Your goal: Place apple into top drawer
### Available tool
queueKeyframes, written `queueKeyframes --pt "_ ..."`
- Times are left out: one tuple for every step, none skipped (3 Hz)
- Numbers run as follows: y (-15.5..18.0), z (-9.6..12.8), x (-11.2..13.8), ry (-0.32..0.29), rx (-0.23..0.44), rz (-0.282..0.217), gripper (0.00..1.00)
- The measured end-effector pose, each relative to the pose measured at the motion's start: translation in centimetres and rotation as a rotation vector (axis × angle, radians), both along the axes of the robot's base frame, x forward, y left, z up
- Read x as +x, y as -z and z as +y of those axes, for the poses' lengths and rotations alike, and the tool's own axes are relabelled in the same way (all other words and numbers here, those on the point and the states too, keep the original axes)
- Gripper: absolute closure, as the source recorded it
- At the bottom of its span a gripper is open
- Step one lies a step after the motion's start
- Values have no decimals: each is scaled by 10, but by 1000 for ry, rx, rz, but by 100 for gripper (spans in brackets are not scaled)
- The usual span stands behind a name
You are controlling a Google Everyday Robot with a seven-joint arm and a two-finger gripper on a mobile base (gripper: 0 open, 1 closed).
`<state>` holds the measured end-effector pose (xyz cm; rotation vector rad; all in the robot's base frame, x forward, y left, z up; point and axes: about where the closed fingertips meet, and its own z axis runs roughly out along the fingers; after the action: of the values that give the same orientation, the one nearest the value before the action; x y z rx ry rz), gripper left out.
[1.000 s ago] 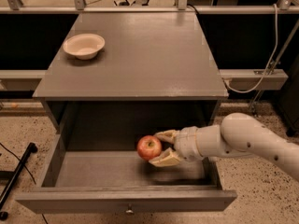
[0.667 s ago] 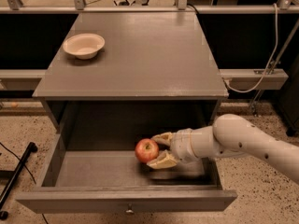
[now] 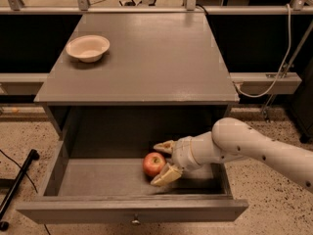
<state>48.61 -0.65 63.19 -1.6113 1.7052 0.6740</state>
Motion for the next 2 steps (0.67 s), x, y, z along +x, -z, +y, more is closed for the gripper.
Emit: queueKeyframes --pt "0 1 0 -3 -1 1 0" --pt "-3 -1 0 1 32 5 0"
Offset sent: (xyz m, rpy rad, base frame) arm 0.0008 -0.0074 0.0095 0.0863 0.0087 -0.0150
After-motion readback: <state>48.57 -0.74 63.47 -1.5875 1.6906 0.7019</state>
